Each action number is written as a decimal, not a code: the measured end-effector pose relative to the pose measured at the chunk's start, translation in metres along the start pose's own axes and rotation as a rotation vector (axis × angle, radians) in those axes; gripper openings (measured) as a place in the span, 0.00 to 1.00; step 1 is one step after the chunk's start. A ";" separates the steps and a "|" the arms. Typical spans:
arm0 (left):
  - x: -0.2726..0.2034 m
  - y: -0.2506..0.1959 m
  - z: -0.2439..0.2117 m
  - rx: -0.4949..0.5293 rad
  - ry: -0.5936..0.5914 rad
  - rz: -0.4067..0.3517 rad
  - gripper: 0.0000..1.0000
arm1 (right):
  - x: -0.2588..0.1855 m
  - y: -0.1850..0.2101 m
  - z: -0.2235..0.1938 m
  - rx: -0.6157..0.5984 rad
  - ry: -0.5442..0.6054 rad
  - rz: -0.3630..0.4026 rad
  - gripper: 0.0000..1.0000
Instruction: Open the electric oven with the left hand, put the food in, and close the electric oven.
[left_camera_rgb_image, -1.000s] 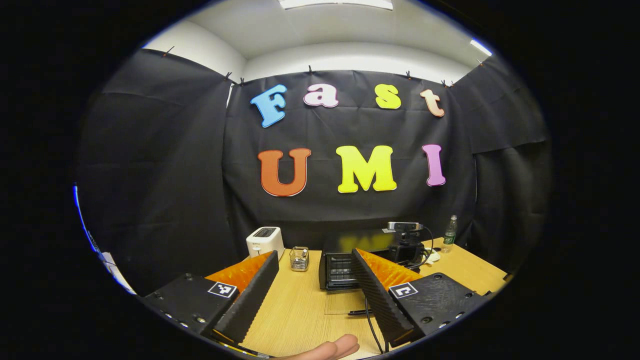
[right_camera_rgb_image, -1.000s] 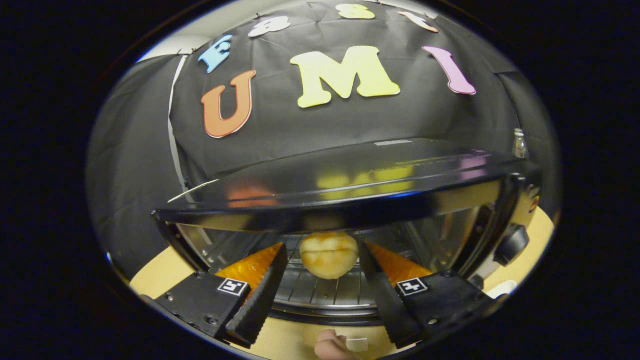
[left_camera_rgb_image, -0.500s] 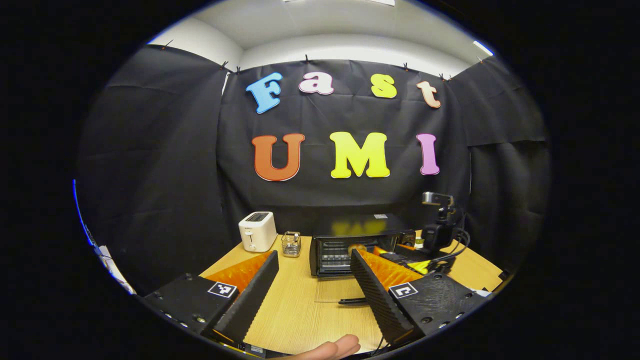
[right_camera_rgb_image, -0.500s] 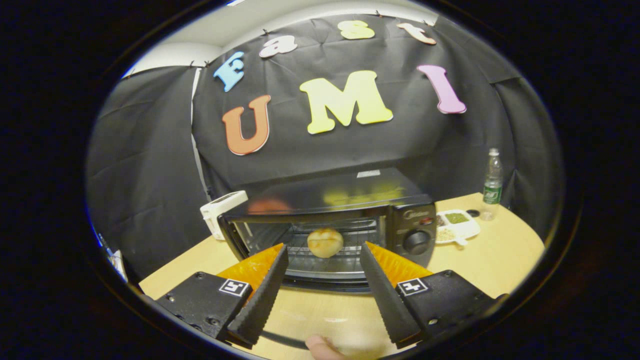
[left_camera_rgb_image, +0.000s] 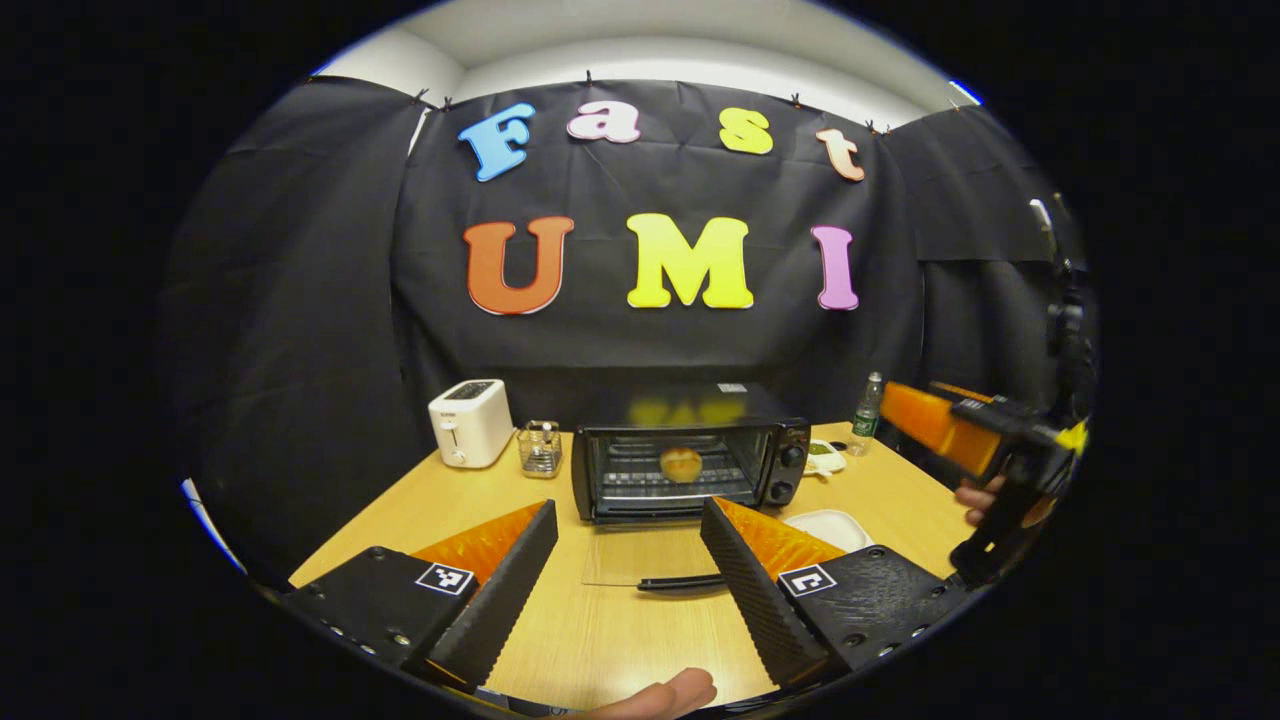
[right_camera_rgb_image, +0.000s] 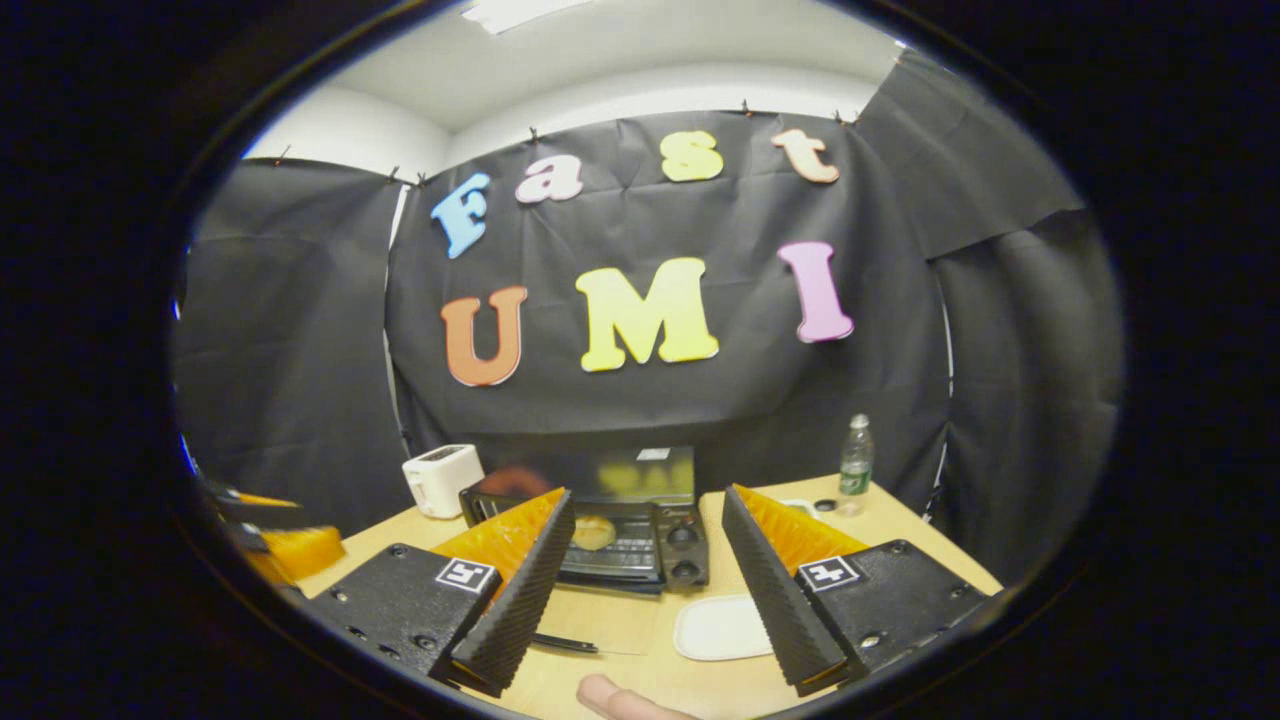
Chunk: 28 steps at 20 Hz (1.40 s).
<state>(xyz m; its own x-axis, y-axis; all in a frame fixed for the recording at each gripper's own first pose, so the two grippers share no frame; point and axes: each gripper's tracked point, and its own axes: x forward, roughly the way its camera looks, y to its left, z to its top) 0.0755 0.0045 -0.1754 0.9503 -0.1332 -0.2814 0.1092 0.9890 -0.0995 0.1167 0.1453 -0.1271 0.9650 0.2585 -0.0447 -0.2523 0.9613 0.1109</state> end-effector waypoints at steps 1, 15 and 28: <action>0.010 -0.006 -0.008 0.004 0.019 -0.014 0.95 | -0.015 -0.010 0.012 -0.018 -0.013 -0.020 0.91; 0.093 -0.059 -0.153 -0.046 0.319 -0.101 0.95 | -0.136 -0.101 0.085 -0.093 -0.116 -0.192 0.91; 0.116 -0.077 -0.205 -0.018 0.459 -0.072 0.95 | -0.143 -0.101 0.065 -0.104 -0.096 -0.140 0.92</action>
<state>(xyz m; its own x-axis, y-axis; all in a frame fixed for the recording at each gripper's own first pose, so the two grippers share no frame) 0.1172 -0.0999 -0.3965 0.7128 -0.2197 -0.6661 0.1608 0.9756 -0.1496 0.0086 0.0045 -0.0673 0.9924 0.1157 0.0431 -0.1161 0.9932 0.0067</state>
